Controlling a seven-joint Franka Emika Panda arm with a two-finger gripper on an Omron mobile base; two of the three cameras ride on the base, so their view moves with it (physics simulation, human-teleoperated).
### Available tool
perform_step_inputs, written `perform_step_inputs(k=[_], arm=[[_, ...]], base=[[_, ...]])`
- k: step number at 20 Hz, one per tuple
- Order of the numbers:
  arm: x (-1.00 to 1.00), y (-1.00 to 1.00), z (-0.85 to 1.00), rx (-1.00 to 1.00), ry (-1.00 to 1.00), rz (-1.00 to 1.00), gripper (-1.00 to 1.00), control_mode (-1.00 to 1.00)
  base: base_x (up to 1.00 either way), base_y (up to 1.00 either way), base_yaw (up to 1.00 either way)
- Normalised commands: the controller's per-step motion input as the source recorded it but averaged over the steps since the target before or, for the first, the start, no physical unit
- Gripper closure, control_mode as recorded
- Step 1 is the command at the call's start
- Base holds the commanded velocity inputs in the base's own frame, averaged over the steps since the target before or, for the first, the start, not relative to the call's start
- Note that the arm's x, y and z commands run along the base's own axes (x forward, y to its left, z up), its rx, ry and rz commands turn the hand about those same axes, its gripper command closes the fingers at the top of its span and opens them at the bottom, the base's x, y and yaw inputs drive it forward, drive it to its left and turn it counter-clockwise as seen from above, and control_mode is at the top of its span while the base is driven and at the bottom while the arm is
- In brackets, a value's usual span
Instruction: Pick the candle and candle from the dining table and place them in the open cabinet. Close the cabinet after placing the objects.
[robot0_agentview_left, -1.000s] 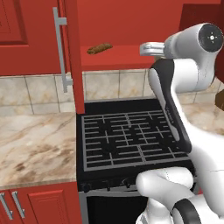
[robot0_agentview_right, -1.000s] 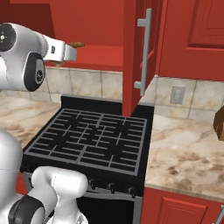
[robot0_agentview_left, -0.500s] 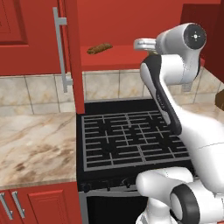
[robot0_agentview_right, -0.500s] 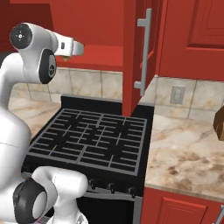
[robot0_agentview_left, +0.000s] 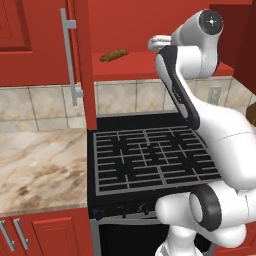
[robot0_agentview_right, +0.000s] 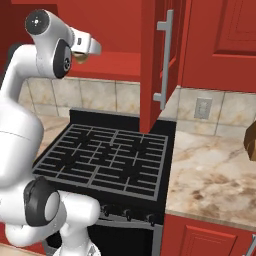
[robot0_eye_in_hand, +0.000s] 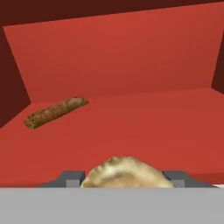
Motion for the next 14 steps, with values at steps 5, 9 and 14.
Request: perform_step_inputs(k=[5,9,14], arm=[[0.31,0.00,-0.07,0.00,0.00,0.00,1.00,-1.00],[0.19,0.00,-0.12,0.00,-0.06,0.00,1.00,-1.00],[0.28,0.00,-0.20,0.00,-0.10,0.00,1.00,-1.00]], base=[[0.00,0.00,0.00],[0.00,0.00,0.00],[0.00,0.00,0.00]])
